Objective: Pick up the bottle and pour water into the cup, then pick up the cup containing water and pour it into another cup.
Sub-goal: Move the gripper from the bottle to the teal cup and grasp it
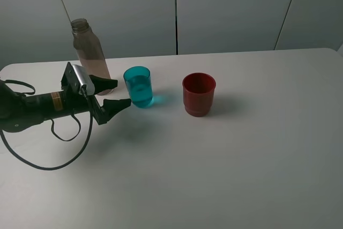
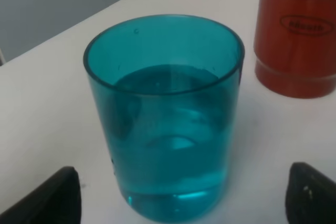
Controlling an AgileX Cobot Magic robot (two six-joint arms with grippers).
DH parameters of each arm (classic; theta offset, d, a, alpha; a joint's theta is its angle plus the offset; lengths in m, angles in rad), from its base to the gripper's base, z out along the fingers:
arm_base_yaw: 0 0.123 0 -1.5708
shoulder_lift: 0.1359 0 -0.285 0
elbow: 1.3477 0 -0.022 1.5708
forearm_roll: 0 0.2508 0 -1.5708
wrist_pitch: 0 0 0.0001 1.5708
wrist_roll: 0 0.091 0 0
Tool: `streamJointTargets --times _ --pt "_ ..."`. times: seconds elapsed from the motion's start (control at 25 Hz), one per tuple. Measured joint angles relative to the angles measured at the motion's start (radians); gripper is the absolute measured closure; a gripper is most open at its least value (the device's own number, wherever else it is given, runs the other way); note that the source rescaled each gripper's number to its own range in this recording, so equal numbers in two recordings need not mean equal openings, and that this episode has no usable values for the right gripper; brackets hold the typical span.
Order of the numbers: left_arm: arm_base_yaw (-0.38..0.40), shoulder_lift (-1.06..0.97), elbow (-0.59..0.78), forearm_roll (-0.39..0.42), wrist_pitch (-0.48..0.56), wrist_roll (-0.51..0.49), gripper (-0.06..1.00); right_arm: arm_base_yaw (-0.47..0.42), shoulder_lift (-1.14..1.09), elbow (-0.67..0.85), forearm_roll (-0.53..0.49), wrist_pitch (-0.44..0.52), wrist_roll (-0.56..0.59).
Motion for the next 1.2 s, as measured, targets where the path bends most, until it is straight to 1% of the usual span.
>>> streamJointTargets --times 0.24,0.92,1.2 --pt "-0.021 0.000 0.000 -0.027 0.000 0.003 -0.05 0.000 0.000 0.000 0.000 0.000 0.000" --pt "-0.082 0.006 -0.003 -0.147 -0.002 0.005 -0.05 0.000 0.000 0.000 0.000 0.000 0.000" --pt "-0.115 0.041 -0.052 -0.160 0.002 0.005 -0.05 0.000 0.000 0.000 0.000 0.000 0.000"
